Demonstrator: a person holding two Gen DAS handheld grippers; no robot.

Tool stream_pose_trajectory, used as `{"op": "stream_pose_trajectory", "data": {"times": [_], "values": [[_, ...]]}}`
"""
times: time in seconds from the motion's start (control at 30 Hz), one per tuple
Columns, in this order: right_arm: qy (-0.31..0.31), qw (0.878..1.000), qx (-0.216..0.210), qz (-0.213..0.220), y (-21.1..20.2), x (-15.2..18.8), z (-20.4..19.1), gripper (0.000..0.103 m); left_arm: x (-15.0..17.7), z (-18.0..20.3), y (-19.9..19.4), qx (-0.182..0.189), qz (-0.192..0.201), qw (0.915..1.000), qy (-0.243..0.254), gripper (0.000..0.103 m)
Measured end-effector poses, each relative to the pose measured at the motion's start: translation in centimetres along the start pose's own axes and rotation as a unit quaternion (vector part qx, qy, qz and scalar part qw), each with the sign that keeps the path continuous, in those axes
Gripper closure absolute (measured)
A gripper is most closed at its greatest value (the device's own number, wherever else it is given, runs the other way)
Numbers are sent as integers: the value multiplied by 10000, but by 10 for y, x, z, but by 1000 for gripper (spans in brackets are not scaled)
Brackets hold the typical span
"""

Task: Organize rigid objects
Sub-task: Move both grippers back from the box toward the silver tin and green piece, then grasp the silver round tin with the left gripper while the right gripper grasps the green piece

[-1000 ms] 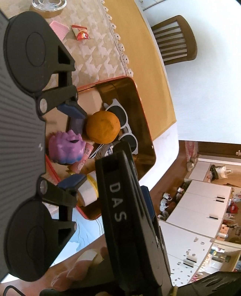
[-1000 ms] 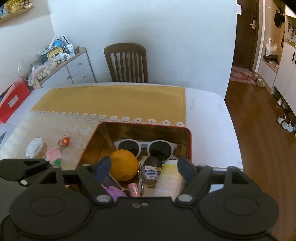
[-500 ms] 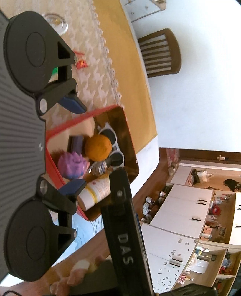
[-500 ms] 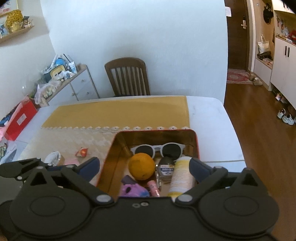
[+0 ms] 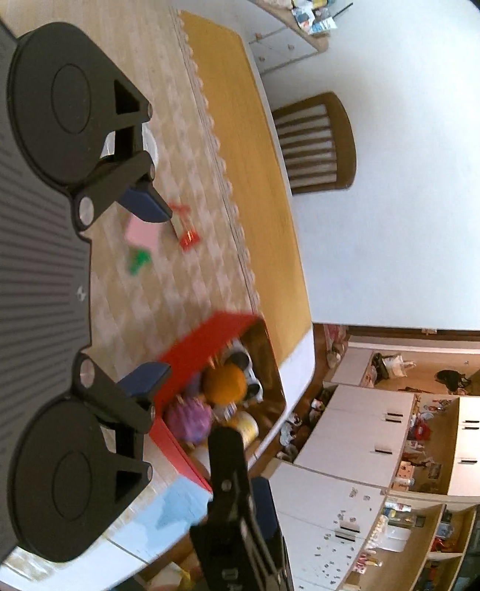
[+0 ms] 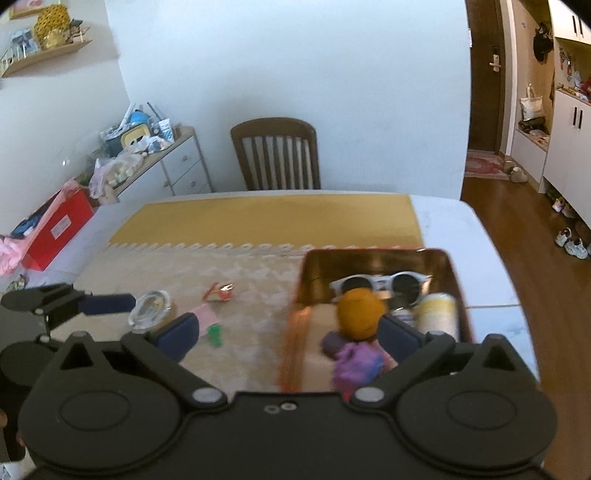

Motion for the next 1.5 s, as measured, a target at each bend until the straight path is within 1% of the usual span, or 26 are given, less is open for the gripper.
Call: {"op": "stream_pose_trajectory", "data": {"times": [0.17, 0.3, 0.47, 0.63, 0.8, 0.87, 0.93, 0.97, 1.1, 1.2, 1.23, 1.27, 1.3, 1.33, 1.4, 1.47, 1.5], "values": [[-100, 9999, 4, -70, 14, 2, -39, 0, 13, -45, -3, -51, -53, 10000, -58, 20], [-208, 9996, 42, -173, 33, 5, -66, 0, 21, -74, 1, 3, -104, 9999, -94, 20], [-538, 9978, 124, -373, 58, 18, -92, 0, 32, -112, 16, -39, -260, 9992, -315, 20], [-650, 9960, 174, -583, 84, 27, -104, 0, 47, -132, 38, -145, -449, 9983, -340, 20], [-783, 9936, 229, -782, 109, 33, -110, 6, 58, -144, 59, -210, -526, 9977, -376, 20], [-901, 9920, 228, -859, 117, 37, -113, 13, 61, -146, 66, -187, -557, 9976, -367, 20], [-929, 9911, 237, -926, 125, 41, -114, 17, 64, -145, 71, -202, -556, 9978, -305, 20], [-927, 9908, 256, -948, 129, 42, -114, 23, 65, -146, 73, -182, -548, 9979, -288, 20], [-963, 9899, 300, -999, 142, 41, -111, 32, 63, -143, 81, -162, -457, 9987, -182, 20], [-939, 9898, 327, -1017, 151, 38, -106, 43, 61, -140, 88, -164, -430, 9989, -118, 20], [-929, 9897, 319, -1038, 154, 37, -104, 49, 61, -139, 89, -167, -384, 9991, -92, 20], [-938, 9895, 310, -1059, 157, 37, -103, 53, 60, -138, 91, -165, -358, 9992, -62, 20], [-935, 9894, 314, -1070, 159, 36, -101, 54, 59, -137, 92, -155, -342, 9993, -49, 20], [-926, 9898, 295, -1045, 160, 35, -100, 55, 57, -137, 94, -150, -318, 9994, -42, 20], [-944, 9900, 273, -1016, 163, 33, -99, 61, 54, -136, 97, -163, -296, 9994, -44, 20], [-1024, 9895, 252, -989, 164, 31, -101, 71, 52, -135, 99, -168, -267, 9995, -26, 20], [-1063, 9892, 238, -980, 165, 31, -102, 73, 51, -135, 100, -192, -251, 9995, -12, 20]]}}
Point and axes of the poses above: each gripper's, at about its wrist camera, not at the fingertips, and y roughly the way its jaws point, z to its right, x to its underside, the point moved 5 cm from there along y, roughly the way its jaws point, and after that the axes turned 4 degrees about -y, right-handed, at the moved point
